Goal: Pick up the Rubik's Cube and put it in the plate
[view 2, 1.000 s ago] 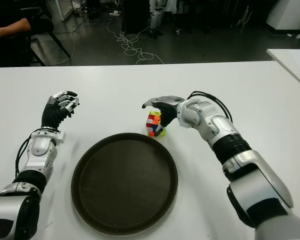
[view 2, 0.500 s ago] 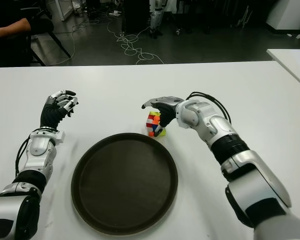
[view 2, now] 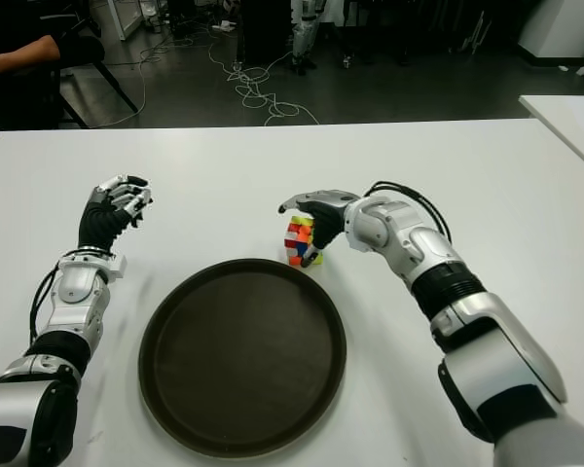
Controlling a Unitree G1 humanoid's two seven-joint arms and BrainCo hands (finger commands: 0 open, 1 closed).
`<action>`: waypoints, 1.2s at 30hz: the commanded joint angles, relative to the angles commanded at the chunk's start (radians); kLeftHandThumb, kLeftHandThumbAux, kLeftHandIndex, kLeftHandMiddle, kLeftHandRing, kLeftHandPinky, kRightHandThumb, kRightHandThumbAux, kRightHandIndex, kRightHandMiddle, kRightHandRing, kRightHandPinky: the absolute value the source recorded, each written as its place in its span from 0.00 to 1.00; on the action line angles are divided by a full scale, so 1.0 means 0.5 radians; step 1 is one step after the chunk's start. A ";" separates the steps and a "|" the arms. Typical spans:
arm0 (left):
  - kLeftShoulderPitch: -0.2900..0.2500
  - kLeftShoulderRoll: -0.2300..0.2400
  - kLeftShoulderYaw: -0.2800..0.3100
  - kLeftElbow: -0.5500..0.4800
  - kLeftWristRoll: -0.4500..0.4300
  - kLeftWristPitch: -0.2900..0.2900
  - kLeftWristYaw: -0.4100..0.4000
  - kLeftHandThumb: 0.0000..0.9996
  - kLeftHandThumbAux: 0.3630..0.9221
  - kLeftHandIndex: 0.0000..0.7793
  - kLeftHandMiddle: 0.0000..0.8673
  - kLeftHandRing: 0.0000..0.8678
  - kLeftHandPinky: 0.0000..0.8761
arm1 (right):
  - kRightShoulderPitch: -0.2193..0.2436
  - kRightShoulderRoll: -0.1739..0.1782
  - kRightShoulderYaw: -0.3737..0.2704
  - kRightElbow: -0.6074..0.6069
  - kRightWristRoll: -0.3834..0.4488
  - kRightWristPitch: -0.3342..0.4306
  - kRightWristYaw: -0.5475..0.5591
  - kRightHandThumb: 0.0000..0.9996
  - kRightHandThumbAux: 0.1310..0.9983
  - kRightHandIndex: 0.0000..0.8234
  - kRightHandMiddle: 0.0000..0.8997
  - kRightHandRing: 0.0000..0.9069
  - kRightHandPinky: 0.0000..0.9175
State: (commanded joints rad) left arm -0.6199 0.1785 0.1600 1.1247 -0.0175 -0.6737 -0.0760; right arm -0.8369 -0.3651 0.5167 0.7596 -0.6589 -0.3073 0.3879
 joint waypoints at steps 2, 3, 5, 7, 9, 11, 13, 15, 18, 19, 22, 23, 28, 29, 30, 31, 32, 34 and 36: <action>0.001 -0.001 0.001 -0.003 -0.003 0.002 -0.003 0.84 0.55 0.52 0.65 0.80 0.84 | -0.002 0.001 -0.005 0.016 0.000 -0.002 -0.020 0.00 0.73 0.12 0.13 0.14 0.14; 0.001 -0.001 0.001 -0.003 -0.004 0.002 -0.004 0.84 0.55 0.52 0.66 0.80 0.84 | -0.003 0.002 -0.006 0.021 0.000 -0.003 -0.025 0.00 0.73 0.12 0.13 0.14 0.14; 0.001 -0.002 0.002 -0.004 -0.006 0.002 -0.007 0.84 0.55 0.52 0.66 0.80 0.85 | -0.003 0.001 -0.009 0.028 0.000 0.001 -0.032 0.00 0.74 0.12 0.14 0.14 0.14; 0.002 -0.003 0.003 -0.005 -0.007 0.001 -0.009 0.84 0.55 0.52 0.66 0.80 0.84 | -0.004 -0.001 -0.012 0.031 0.000 0.006 -0.034 0.00 0.73 0.12 0.13 0.14 0.14; 0.002 -0.004 0.005 -0.006 -0.010 0.003 -0.012 0.84 0.55 0.53 0.66 0.80 0.84 | -0.003 0.002 -0.012 0.026 -0.003 0.021 -0.032 0.00 0.72 0.12 0.13 0.14 0.13; 0.002 -0.002 0.004 -0.006 -0.009 0.005 -0.014 0.84 0.54 0.53 0.66 0.81 0.84 | -0.009 0.003 -0.014 0.048 -0.005 0.027 -0.038 0.00 0.71 0.12 0.13 0.13 0.13; 0.003 0.001 0.002 -0.004 -0.005 0.002 -0.014 0.84 0.54 0.53 0.66 0.81 0.84 | -0.011 0.006 -0.014 0.060 -0.007 0.033 -0.045 0.00 0.70 0.11 0.13 0.13 0.14; 0.003 0.002 0.001 -0.004 -0.003 0.000 -0.014 0.84 0.54 0.53 0.66 0.80 0.84 | -0.012 0.007 -0.014 0.059 -0.006 0.037 -0.046 0.00 0.69 0.11 0.13 0.13 0.14; 0.003 0.003 -0.003 -0.003 0.001 -0.003 -0.016 0.84 0.54 0.53 0.65 0.80 0.84 | -0.012 0.006 -0.013 0.060 -0.006 0.040 -0.051 0.00 0.69 0.11 0.13 0.13 0.14; 0.003 0.004 -0.004 -0.003 0.003 -0.004 -0.016 0.84 0.54 0.53 0.65 0.80 0.84 | -0.012 0.006 -0.012 0.060 -0.007 0.040 -0.053 0.00 0.69 0.11 0.13 0.13 0.14; 0.003 0.003 -0.006 -0.001 0.004 -0.013 -0.020 0.84 0.55 0.52 0.65 0.80 0.84 | -0.011 0.003 -0.012 0.059 -0.005 0.034 -0.054 0.00 0.70 0.11 0.12 0.13 0.14; 0.003 0.002 -0.007 0.000 0.003 -0.016 -0.022 0.84 0.55 0.52 0.65 0.80 0.84 | -0.010 0.002 -0.012 0.059 -0.005 0.030 -0.053 0.00 0.70 0.11 0.12 0.13 0.14; 0.005 -0.001 -0.005 -0.004 -0.007 -0.025 -0.039 0.84 0.55 0.52 0.65 0.80 0.85 | -0.011 -0.002 -0.007 0.059 -0.007 0.016 -0.052 0.00 0.72 0.11 0.12 0.13 0.14; 0.006 -0.003 -0.004 -0.006 -0.011 -0.028 -0.045 0.84 0.55 0.52 0.65 0.80 0.85 | -0.009 -0.002 -0.006 0.056 -0.008 0.012 -0.055 0.00 0.72 0.12 0.12 0.13 0.14; 0.007 -0.005 -0.003 -0.008 -0.013 -0.029 -0.047 0.84 0.55 0.52 0.65 0.80 0.85 | -0.007 -0.003 -0.005 0.055 -0.009 0.009 -0.057 0.00 0.72 0.12 0.12 0.13 0.14; 0.007 -0.006 -0.002 -0.008 -0.015 -0.030 -0.050 0.84 0.55 0.52 0.65 0.80 0.85 | -0.005 -0.004 -0.005 0.051 -0.010 0.007 -0.057 0.00 0.73 0.12 0.12 0.13 0.14; 0.007 -0.007 -0.001 -0.009 -0.015 -0.030 -0.051 0.84 0.55 0.52 0.65 0.80 0.85 | -0.003 -0.004 -0.004 0.049 -0.010 0.006 -0.057 0.00 0.73 0.12 0.12 0.13 0.14; 0.007 -0.009 -0.001 -0.011 -0.015 -0.023 -0.050 0.84 0.55 0.52 0.65 0.80 0.85 | 0.006 -0.004 0.002 0.028 -0.016 0.012 -0.050 0.00 0.73 0.12 0.12 0.13 0.14; 0.006 -0.010 -0.001 -0.012 -0.015 -0.020 -0.048 0.84 0.55 0.52 0.65 0.80 0.85 | 0.009 -0.005 0.004 0.020 -0.017 0.014 -0.047 0.00 0.72 0.12 0.12 0.13 0.13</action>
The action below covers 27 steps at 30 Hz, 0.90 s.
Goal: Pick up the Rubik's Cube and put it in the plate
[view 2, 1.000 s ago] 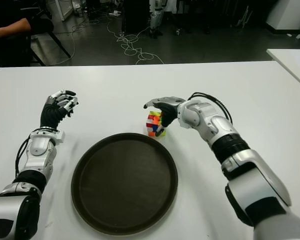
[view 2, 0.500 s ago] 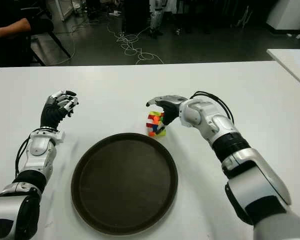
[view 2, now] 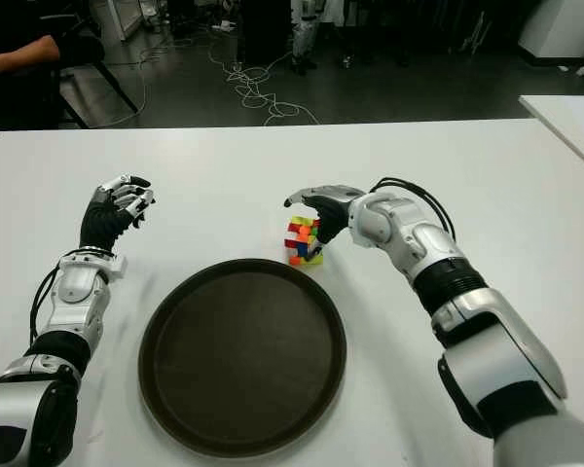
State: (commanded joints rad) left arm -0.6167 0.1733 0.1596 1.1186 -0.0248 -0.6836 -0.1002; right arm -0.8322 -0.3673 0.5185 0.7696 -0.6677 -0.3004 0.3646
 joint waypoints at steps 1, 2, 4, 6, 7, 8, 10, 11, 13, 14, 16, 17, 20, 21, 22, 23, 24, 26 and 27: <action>0.000 -0.001 0.000 0.000 0.001 0.002 0.005 0.84 0.55 0.52 0.65 0.80 0.85 | 0.005 0.001 0.003 -0.010 -0.003 0.005 0.002 0.00 0.72 0.12 0.12 0.13 0.13; 0.000 -0.001 0.000 -0.001 0.002 0.004 0.009 0.84 0.55 0.52 0.65 0.80 0.84 | 0.008 0.002 0.005 -0.018 -0.006 0.009 0.003 0.00 0.72 0.11 0.12 0.13 0.13; -0.001 -0.002 0.000 0.000 0.007 0.009 0.024 0.84 0.55 0.52 0.65 0.80 0.84 | 0.017 0.003 0.011 -0.035 -0.012 0.013 0.002 0.00 0.71 0.11 0.12 0.13 0.13; -0.003 -0.002 0.000 0.003 0.011 0.015 0.038 0.84 0.55 0.52 0.65 0.80 0.84 | 0.022 0.001 0.016 -0.045 -0.016 0.010 0.000 0.00 0.71 0.11 0.12 0.13 0.12; -0.004 -0.002 0.000 0.005 0.013 0.021 0.048 0.84 0.55 0.52 0.65 0.80 0.83 | 0.025 0.004 0.024 -0.051 -0.022 0.012 0.002 0.00 0.71 0.11 0.12 0.13 0.12; -0.005 -0.002 -0.001 0.006 0.015 0.025 0.055 0.84 0.55 0.52 0.65 0.79 0.83 | 0.028 0.006 0.030 -0.055 -0.026 0.014 0.003 0.00 0.71 0.11 0.12 0.13 0.12; -0.006 -0.002 -0.001 0.008 0.016 0.031 0.066 0.84 0.55 0.52 0.64 0.79 0.83 | 0.029 0.013 0.045 -0.052 -0.036 0.023 0.005 0.00 0.71 0.10 0.11 0.12 0.12; -0.006 -0.002 -0.003 0.008 0.018 0.032 0.073 0.84 0.55 0.51 0.64 0.78 0.83 | 0.025 0.010 0.049 -0.050 -0.039 0.025 0.012 0.00 0.71 0.10 0.11 0.12 0.12; -0.005 -0.002 -0.005 0.007 0.021 0.032 0.082 0.84 0.55 0.51 0.64 0.78 0.83 | 0.020 0.005 0.054 -0.049 -0.040 0.027 0.020 0.00 0.71 0.10 0.11 0.12 0.12; -0.004 -0.002 -0.007 0.006 0.024 0.032 0.087 0.84 0.55 0.51 0.64 0.78 0.82 | 0.019 0.006 0.059 -0.045 -0.042 0.028 0.020 0.00 0.71 0.10 0.11 0.12 0.12; -0.003 0.000 -0.012 0.005 0.030 0.033 0.094 0.84 0.55 0.51 0.64 0.78 0.82 | 0.019 0.010 0.068 -0.035 -0.045 0.021 0.005 0.00 0.72 0.10 0.11 0.12 0.13; -0.003 0.000 -0.014 0.005 0.032 0.033 0.097 0.84 0.55 0.51 0.64 0.78 0.82 | 0.020 0.010 0.071 -0.032 -0.045 0.019 0.000 0.00 0.72 0.11 0.12 0.12 0.13; -0.003 0.000 -0.017 0.005 0.034 0.031 0.101 0.84 0.55 0.51 0.64 0.78 0.82 | 0.019 0.010 0.075 -0.030 -0.044 0.016 -0.002 0.00 0.73 0.11 0.12 0.13 0.13; -0.003 0.000 -0.017 0.005 0.033 0.030 0.101 0.84 0.55 0.51 0.64 0.78 0.82 | 0.019 0.011 0.078 -0.028 -0.045 0.017 -0.001 0.00 0.73 0.11 0.12 0.13 0.13; -0.003 0.000 -0.017 0.005 0.033 0.030 0.101 0.84 0.55 0.51 0.65 0.78 0.82 | 0.018 0.012 0.081 -0.026 -0.046 0.018 -0.001 0.00 0.73 0.11 0.12 0.13 0.13; -0.003 -0.001 -0.017 0.005 0.030 0.030 0.099 0.84 0.55 0.51 0.65 0.78 0.83 | 0.017 0.014 0.084 -0.024 -0.049 0.022 0.001 0.00 0.73 0.11 0.12 0.13 0.13; -0.003 -0.001 -0.016 0.005 0.027 0.029 0.096 0.84 0.55 0.51 0.65 0.79 0.82 | 0.016 0.016 0.088 -0.023 -0.053 0.027 0.004 0.00 0.73 0.11 0.12 0.12 0.13; -0.002 -0.002 -0.014 0.004 0.024 0.028 0.093 0.84 0.55 0.51 0.65 0.79 0.82 | 0.015 0.018 0.092 -0.022 -0.056 0.034 0.007 0.00 0.73 0.11 0.12 0.12 0.13; -0.002 -0.002 -0.014 0.004 0.024 0.027 0.092 0.84 0.55 0.51 0.65 0.78 0.82 | 0.017 0.024 0.097 -0.017 -0.061 0.041 0.000 0.00 0.73 0.11 0.12 0.12 0.13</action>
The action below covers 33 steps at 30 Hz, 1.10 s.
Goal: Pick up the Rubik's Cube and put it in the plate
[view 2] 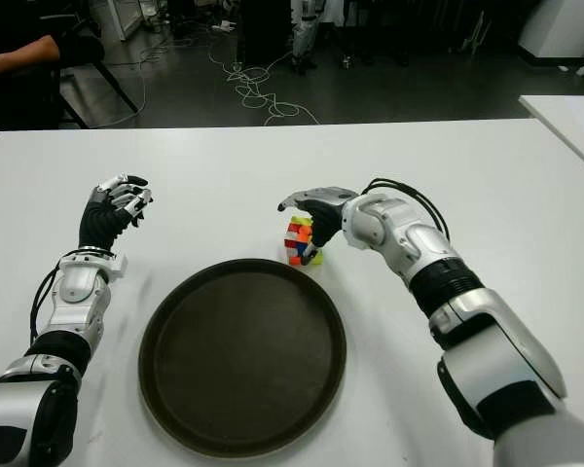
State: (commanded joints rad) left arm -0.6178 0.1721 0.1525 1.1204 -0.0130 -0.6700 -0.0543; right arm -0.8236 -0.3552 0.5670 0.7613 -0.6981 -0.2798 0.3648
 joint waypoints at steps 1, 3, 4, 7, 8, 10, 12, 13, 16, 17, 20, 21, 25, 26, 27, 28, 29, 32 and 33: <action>0.000 0.000 -0.001 -0.001 0.000 -0.001 -0.001 0.84 0.55 0.52 0.65 0.78 0.82 | 0.002 0.005 0.004 0.007 -0.003 0.005 -0.008 0.00 0.73 0.11 0.12 0.13 0.13; 0.001 0.000 -0.002 -0.003 0.002 -0.003 0.000 0.84 0.55 0.52 0.65 0.78 0.82 | 0.003 0.013 0.010 0.019 -0.008 0.012 -0.017 0.00 0.72 0.11 0.12 0.13 0.13; 0.002 0.000 -0.002 -0.005 0.002 -0.004 0.000 0.84 0.55 0.52 0.65 0.78 0.82 | 0.004 0.014 0.011 0.021 -0.009 0.015 -0.018 0.00 0.72 0.11 0.12 0.13 0.13; 0.003 0.000 -0.005 -0.008 0.007 -0.006 0.005 0.84 0.55 0.52 0.64 0.78 0.81 | 0.000 0.025 0.018 0.047 -0.014 0.016 -0.027 0.00 0.73 0.12 0.13 0.13 0.13; 0.003 0.001 -0.006 -0.008 0.008 -0.006 0.007 0.84 0.55 0.52 0.64 0.78 0.81 | -0.002 0.028 0.020 0.055 -0.014 0.014 -0.029 0.00 0.73 0.12 0.13 0.13 0.13; 0.004 0.001 -0.006 -0.008 0.009 -0.006 0.008 0.84 0.55 0.52 0.64 0.77 0.81 | -0.005 0.030 0.022 0.064 -0.014 0.012 -0.033 0.00 0.73 0.12 0.13 0.13 0.14; 0.005 0.004 -0.012 -0.009 0.018 -0.006 0.016 0.84 0.55 0.52 0.64 0.78 0.81 | -0.009 0.032 0.024 0.075 -0.012 0.010 -0.029 0.00 0.73 0.12 0.12 0.13 0.14; 0.006 0.006 -0.017 -0.010 0.024 -0.009 0.021 0.84 0.55 0.52 0.64 0.78 0.81 | -0.012 0.034 0.025 0.083 -0.011 0.011 -0.030 0.00 0.73 0.12 0.12 0.13 0.14; 0.007 0.009 -0.022 -0.011 0.031 -0.014 0.025 0.84 0.55 0.52 0.65 0.79 0.82 | -0.015 0.042 0.028 0.106 -0.009 0.011 -0.046 0.00 0.71 0.12 0.12 0.13 0.14; 0.007 0.009 -0.022 -0.011 0.030 -0.014 0.025 0.84 0.55 0.52 0.65 0.79 0.82 | -0.016 0.044 0.029 0.108 -0.010 0.014 -0.048 0.00 0.71 0.12 0.12 0.13 0.14; 0.007 0.009 -0.023 -0.012 0.032 -0.011 0.030 0.84 0.55 0.53 0.65 0.79 0.82 | -0.020 0.045 0.032 0.106 -0.011 0.023 -0.041 0.00 0.71 0.11 0.12 0.13 0.14; 0.007 0.010 -0.024 -0.013 0.034 -0.010 0.034 0.84 0.55 0.52 0.65 0.79 0.82 | -0.022 0.045 0.033 0.106 -0.012 0.026 -0.037 0.00 0.71 0.11 0.12 0.13 0.14; 0.006 0.013 -0.025 -0.015 0.035 -0.004 0.031 0.84 0.55 0.52 0.64 0.78 0.81 | -0.028 0.050 0.039 0.132 -0.015 0.026 -0.045 0.00 0.71 0.12 0.12 0.13 0.15; 0.005 0.015 -0.025 -0.014 0.034 -0.002 0.028 0.84 0.55 0.52 0.64 0.78 0.81 | -0.029 0.052 0.039 0.140 -0.015 0.024 -0.052 0.00 0.71 0.12 0.12 0.13 0.14; 0.005 0.015 -0.024 -0.014 0.031 -0.005 0.022 0.84 0.55 0.51 0.64 0.78 0.81 | -0.029 0.053 0.038 0.146 -0.015 0.023 -0.058 0.00 0.71 0.12 0.12 0.13 0.14; 0.005 0.015 -0.023 -0.013 0.030 -0.007 0.018 0.84 0.55 0.51 0.64 0.78 0.81 | -0.030 0.055 0.038 0.151 -0.015 0.023 -0.062 0.00 0.71 0.11 0.12 0.13 0.15; 0.005 0.015 -0.021 -0.013 0.026 -0.012 0.011 0.84 0.55 0.51 0.64 0.77 0.81 | -0.032 0.057 0.039 0.157 -0.016 0.023 -0.064 0.00 0.71 0.11 0.12 0.13 0.15; 0.005 0.013 -0.014 -0.011 0.014 -0.022 -0.007 0.84 0.55 0.51 0.64 0.78 0.82 | -0.041 0.064 0.044 0.178 -0.021 0.024 -0.068 0.00 0.70 0.12 0.13 0.13 0.15; 0.004 0.013 -0.011 -0.010 0.010 -0.023 -0.013 0.84 0.55 0.51 0.64 0.78 0.82 | -0.045 0.068 0.046 0.193 -0.024 0.023 -0.073 0.00 0.70 0.12 0.13 0.13 0.15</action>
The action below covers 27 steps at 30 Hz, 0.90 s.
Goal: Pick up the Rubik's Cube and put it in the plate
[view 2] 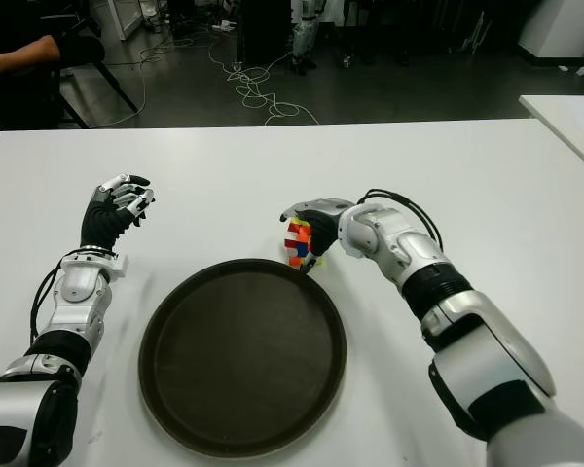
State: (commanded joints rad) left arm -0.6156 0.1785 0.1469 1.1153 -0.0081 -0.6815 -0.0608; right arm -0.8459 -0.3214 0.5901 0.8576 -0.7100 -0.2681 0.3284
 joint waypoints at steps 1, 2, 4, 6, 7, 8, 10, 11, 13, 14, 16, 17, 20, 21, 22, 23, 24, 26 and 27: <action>0.000 0.000 0.002 0.001 -0.003 -0.001 -0.004 0.84 0.55 0.51 0.65 0.78 0.82 | -0.003 0.003 0.002 0.011 -0.002 -0.001 -0.004 0.00 0.70 0.12 0.13 0.13 0.14; -0.001 -0.001 0.005 0.002 -0.006 -0.001 -0.009 0.84 0.55 0.51 0.65 0.78 0.82 | -0.008 0.011 0.006 0.043 -0.007 -0.008 -0.024 0.00 0.70 0.12 0.13 0.13 0.14; -0.002 -0.001 0.008 0.003 -0.010 -0.002 -0.016 0.84 0.55 0.51 0.65 0.78 0.82 | -0.015 0.019 0.012 0.078 -0.012 -0.015 -0.045 0.00 0.70 0.12 0.12 0.13 0.14; -0.002 0.001 0.009 0.004 -0.011 -0.004 -0.021 0.84 0.55 0.52 0.65 0.78 0.83 | -0.021 0.022 0.015 0.090 -0.013 -0.018 -0.051 0.00 0.70 0.12 0.12 0.13 0.14; -0.002 0.001 0.009 0.005 -0.011 -0.005 -0.023 0.84 0.55 0.52 0.65 0.79 0.83 | -0.023 0.023 0.016 0.096 -0.014 -0.019 -0.054 0.00 0.70 0.11 0.12 0.13 0.14; -0.003 0.003 0.009 0.006 -0.011 -0.006 -0.025 0.84 0.55 0.52 0.65 0.79 0.83 | -0.026 0.026 0.018 0.106 -0.015 -0.020 -0.060 0.00 0.70 0.11 0.11 0.13 0.14; -0.003 0.005 0.009 0.007 -0.009 -0.009 -0.027 0.84 0.55 0.52 0.65 0.79 0.83 | -0.030 0.030 0.021 0.122 -0.018 -0.019 -0.070 0.00 0.70 0.11 0.11 0.13 0.13; -0.003 0.005 0.009 0.007 -0.008 -0.010 -0.027 0.84 0.55 0.52 0.65 0.79 0.83 | -0.032 0.032 0.022 0.128 -0.018 -0.019 -0.073 0.00 0.69 0.11 0.11 0.12 0.13; -0.004 0.007 0.010 0.011 -0.009 -0.009 -0.035 0.84 0.55 0.52 0.65 0.79 0.84 | -0.038 0.039 0.026 0.143 -0.020 -0.012 -0.077 0.00 0.69 0.11 0.11 0.12 0.13; -0.004 0.008 0.010 0.012 -0.010 -0.009 -0.038 0.84 0.55 0.52 0.65 0.80 0.84 | -0.040 0.041 0.027 0.150 -0.020 -0.011 -0.080 0.00 0.69 0.11 0.11 0.13 0.13; -0.005 0.009 0.012 0.015 -0.011 -0.009 -0.046 0.84 0.55 0.52 0.65 0.80 0.84 | -0.043 0.046 0.029 0.165 -0.020 -0.014 -0.090 0.00 0.69 0.11 0.12 0.13 0.13; -0.005 0.009 0.013 0.015 -0.012 -0.009 -0.049 0.84 0.55 0.53 0.65 0.80 0.85 | -0.045 0.048 0.030 0.172 -0.019 -0.016 -0.095 0.00 0.70 0.11 0.12 0.13 0.14; -0.006 0.011 0.018 0.019 -0.020 -0.013 -0.075 0.84 0.54 0.53 0.65 0.80 0.85 | -0.052 0.052 0.032 0.193 -0.016 -0.027 -0.103 0.00 0.70 0.11 0.12 0.14 0.14; -0.005 0.011 0.020 0.019 -0.024 -0.014 -0.084 0.84 0.54 0.53 0.65 0.81 0.86 | -0.054 0.052 0.033 0.199 -0.015 -0.030 -0.104 0.00 0.71 0.11 0.12 0.14 0.14; -0.005 0.012 0.021 0.019 -0.026 -0.014 -0.090 0.84 0.54 0.53 0.65 0.81 0.86 | -0.057 0.053 0.034 0.205 -0.015 -0.032 -0.105 0.00 0.71 0.11 0.12 0.14 0.14; -0.005 0.012 0.024 0.018 -0.030 -0.014 -0.096 0.84 0.54 0.53 0.65 0.81 0.86 | -0.059 0.054 0.034 0.210 -0.014 -0.034 -0.107 0.00 0.71 0.11 0.12 0.14 0.14; -0.005 0.012 0.026 0.019 -0.032 -0.014 -0.102 0.84 0.54 0.53 0.66 0.81 0.86 | -0.061 0.056 0.034 0.215 -0.014 -0.036 -0.108 0.00 0.71 0.11 0.12 0.14 0.14; -0.006 0.011 0.029 0.019 -0.036 -0.013 -0.107 0.84 0.54 0.53 0.66 0.81 0.86 | -0.063 0.057 0.035 0.222 -0.014 -0.039 -0.113 0.00 0.71 0.11 0.12 0.14 0.14; -0.007 0.011 0.030 0.019 -0.037 -0.013 -0.108 0.84 0.54 0.53 0.66 0.81 0.85 | -0.064 0.057 0.036 0.225 -0.013 -0.041 -0.115 0.00 0.72 0.11 0.12 0.14 0.14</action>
State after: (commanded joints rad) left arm -0.6188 0.1840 0.1619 1.1250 -0.0264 -0.6878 -0.1146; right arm -0.8780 -0.2927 0.6079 0.9700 -0.7165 -0.2884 0.2711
